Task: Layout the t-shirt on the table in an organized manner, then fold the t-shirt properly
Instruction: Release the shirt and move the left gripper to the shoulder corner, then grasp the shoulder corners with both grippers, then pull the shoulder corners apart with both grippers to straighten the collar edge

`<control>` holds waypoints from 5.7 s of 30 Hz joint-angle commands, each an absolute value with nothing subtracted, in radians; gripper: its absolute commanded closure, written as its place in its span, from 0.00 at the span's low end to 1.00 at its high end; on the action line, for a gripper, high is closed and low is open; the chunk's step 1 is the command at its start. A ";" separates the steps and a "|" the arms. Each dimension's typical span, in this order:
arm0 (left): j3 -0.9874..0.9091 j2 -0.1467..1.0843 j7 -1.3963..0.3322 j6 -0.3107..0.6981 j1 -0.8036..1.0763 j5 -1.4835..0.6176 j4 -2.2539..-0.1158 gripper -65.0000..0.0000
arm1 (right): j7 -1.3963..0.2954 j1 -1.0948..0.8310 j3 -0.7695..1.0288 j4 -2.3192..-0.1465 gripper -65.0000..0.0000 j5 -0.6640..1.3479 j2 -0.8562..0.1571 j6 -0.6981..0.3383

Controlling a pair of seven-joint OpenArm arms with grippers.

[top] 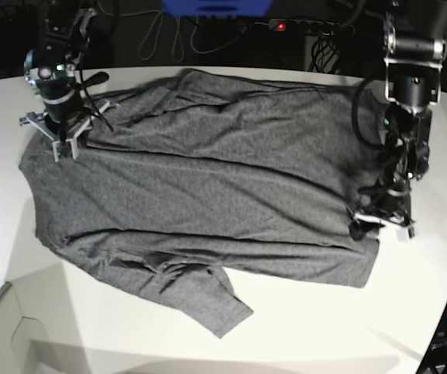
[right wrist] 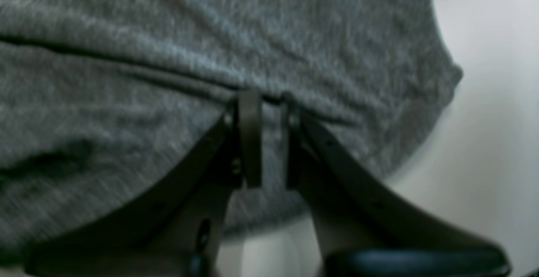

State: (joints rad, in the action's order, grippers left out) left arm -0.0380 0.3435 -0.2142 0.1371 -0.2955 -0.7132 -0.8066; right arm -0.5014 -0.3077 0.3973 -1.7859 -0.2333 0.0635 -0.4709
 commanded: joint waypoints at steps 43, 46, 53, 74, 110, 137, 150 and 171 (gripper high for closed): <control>-0.644 0.302 -0.483 0.107 0.407 -0.611 -1.707 0.39 | -0.478 -0.403 0.400 -1.830 0.68 -0.225 0.045 -0.466; -0.642 0.298 -0.484 0.107 0.414 -0.618 -1.664 0.30 | -0.478 -0.404 0.403 -1.830 0.66 -0.225 0.077 -0.466; -0.636 0.292 -0.484 0.108 0.489 -0.627 -1.692 0.19 | -0.476 -0.440 0.401 -1.830 0.66 -0.171 0.097 -0.466; -0.532 0.303 -0.475 0.110 0.487 -0.621 -1.566 0.27 | -0.476 -0.466 0.406 -1.830 0.66 -0.165 0.097 -0.466; -0.639 0.291 -0.486 0.395 0.576 -0.625 -1.705 1.00 | -0.476 -0.469 0.449 -1.830 0.66 -0.165 0.105 -0.466; -0.816 0.157 -0.819 0.604 0.638 -0.625 -1.962 1.00 | -0.486 -0.570 0.137 -1.943 0.40 -0.163 0.157 -0.466; -0.817 0.170 -0.819 0.604 0.682 -0.627 -2.006 1.00 | -0.499 -0.564 0.232 -1.897 0.40 -0.165 0.154 -0.463; -0.868 0.170 -0.819 0.604 0.676 -0.627 -2.006 1.00 | -0.498 -0.515 0.232 -1.813 0.76 -0.163 0.156 -0.463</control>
State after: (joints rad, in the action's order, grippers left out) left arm -0.8558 0.1596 -0.8379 0.6025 0.6697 -0.6125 -1.9915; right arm -0.4789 -0.5056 0.2329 -1.8042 -0.1673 0.1524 -0.4667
